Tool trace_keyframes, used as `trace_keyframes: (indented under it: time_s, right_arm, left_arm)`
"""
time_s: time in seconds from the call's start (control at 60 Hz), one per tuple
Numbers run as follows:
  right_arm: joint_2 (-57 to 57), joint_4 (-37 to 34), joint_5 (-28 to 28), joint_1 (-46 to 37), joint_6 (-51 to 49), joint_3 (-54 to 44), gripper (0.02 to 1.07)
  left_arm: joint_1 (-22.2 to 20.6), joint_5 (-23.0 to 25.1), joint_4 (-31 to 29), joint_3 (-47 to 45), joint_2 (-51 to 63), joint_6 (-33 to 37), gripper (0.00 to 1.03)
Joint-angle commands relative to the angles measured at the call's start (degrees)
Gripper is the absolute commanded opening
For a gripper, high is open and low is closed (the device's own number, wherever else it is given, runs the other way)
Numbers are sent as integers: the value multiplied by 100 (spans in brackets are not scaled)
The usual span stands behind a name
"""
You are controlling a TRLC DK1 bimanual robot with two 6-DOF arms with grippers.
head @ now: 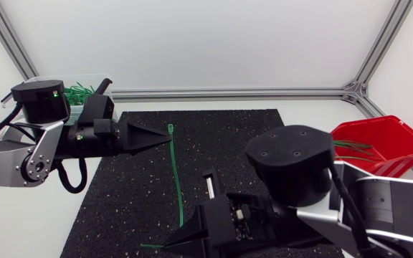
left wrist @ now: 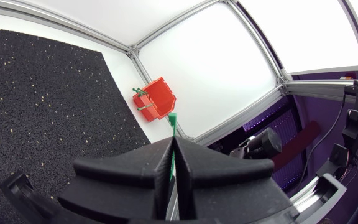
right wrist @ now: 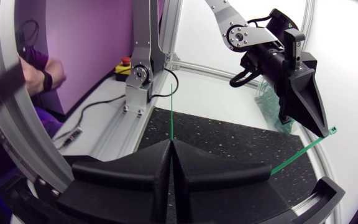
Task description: Take a green cable tie from the red box, thread the tail through the head to close it, then place it in the transparent bin on the left.
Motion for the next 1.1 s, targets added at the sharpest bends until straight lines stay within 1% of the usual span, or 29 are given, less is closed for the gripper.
trace_keyframes:
  time_s: [0.0,0.033,0.083,0.15,0.183,0.333,0.417,0.55,0.683,0.783,0.967,1.083]
  right_arm:
    - [-84,-503,-456,-173,708,442,8]
    - [-93,-828,-535,-208,980,574,8]
    - [-75,-1127,-561,-296,1815,811,8]
    - [-110,-1346,-834,-410,2105,943,8]
    - [-146,-1417,-869,-445,2369,978,8]
    - [-400,-1417,-1132,-683,3714,1013,8]
    - [-515,-1373,-1440,-893,4390,1022,8]
    - [-559,-1364,-1871,-1148,5076,1162,8]
    - [-629,-1346,-2108,-1219,5718,1277,8]
    - [-691,-1206,-2213,-1183,6236,1356,8]
    - [-858,-1513,-2213,-1148,6851,1663,8]
    - [-901,-1909,-2284,-1122,7141,1901,8]
  left_arm:
    - [-120,-49,188,-188,-161,40,4]
    - [-155,-84,232,-214,-179,40,4]
    - [-199,-146,320,-267,-205,40,4]
    - [-251,-198,469,-364,-302,40,4]
    - [-278,-242,548,-416,-355,40,4]
    - [-454,-568,1014,-759,-662,40,4]
    - [-542,-629,1164,-882,-785,40,4]
    - [-709,-805,1278,-1014,-1022,48,4]
    - [-876,-849,1278,-1049,-1207,-13,4]
    - [-1095,-1016,1278,-1084,-1436,-119,4]
    - [-1526,-1464,1190,-1155,-2209,-391,4]
    - [-1772,-1693,988,-1093,-2552,-470,4]
